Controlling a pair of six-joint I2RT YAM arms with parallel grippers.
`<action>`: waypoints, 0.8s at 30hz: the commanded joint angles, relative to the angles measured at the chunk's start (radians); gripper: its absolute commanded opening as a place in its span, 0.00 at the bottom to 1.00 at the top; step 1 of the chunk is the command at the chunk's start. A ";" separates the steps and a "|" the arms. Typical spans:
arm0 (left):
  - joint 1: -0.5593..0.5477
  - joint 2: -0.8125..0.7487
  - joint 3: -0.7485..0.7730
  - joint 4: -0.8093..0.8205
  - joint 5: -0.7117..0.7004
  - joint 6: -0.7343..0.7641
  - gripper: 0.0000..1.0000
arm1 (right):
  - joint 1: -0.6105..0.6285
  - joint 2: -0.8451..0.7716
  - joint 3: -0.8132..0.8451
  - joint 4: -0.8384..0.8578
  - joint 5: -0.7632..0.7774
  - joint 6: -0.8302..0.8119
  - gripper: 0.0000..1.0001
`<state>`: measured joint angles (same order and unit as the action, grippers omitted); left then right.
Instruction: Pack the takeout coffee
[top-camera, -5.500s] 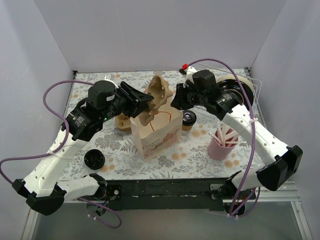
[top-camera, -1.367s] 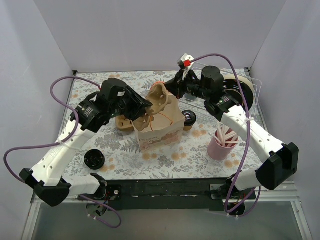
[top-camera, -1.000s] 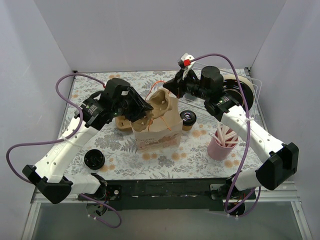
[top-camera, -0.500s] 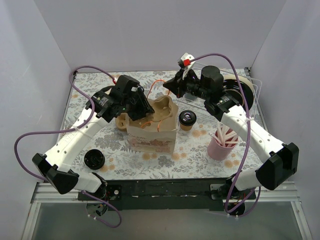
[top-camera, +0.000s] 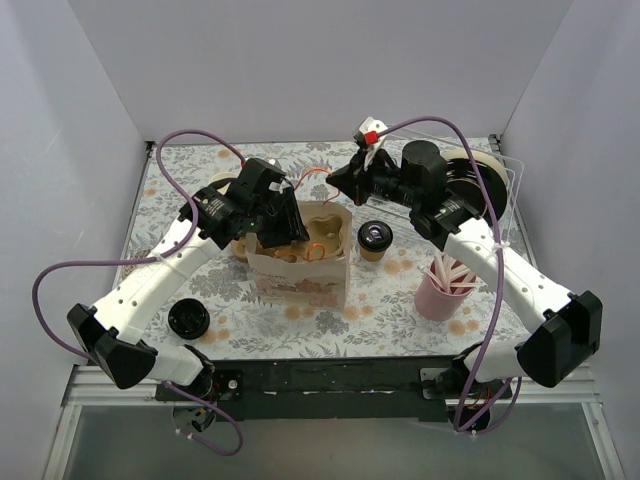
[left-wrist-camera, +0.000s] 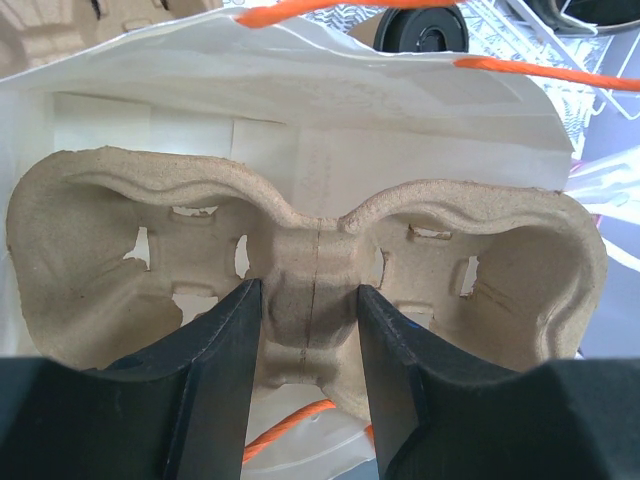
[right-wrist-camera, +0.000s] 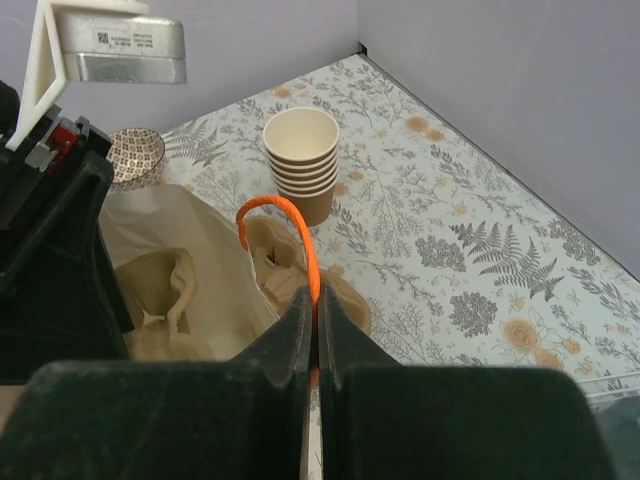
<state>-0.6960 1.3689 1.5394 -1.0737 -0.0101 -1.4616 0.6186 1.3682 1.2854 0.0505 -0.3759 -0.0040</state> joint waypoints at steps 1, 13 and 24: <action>-0.003 -0.008 0.020 -0.041 -0.034 0.064 0.27 | 0.012 -0.055 -0.032 0.023 0.011 -0.034 0.01; -0.013 0.059 0.070 -0.088 -0.090 0.067 0.29 | 0.023 -0.055 0.008 -0.029 0.015 -0.045 0.01; -0.023 0.072 0.102 -0.095 -0.127 0.061 0.29 | 0.024 -0.060 0.085 -0.174 0.090 0.021 0.31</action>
<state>-0.7158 1.4620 1.6146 -1.1522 -0.1013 -1.4109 0.6373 1.3285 1.2591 -0.0135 -0.3443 -0.0242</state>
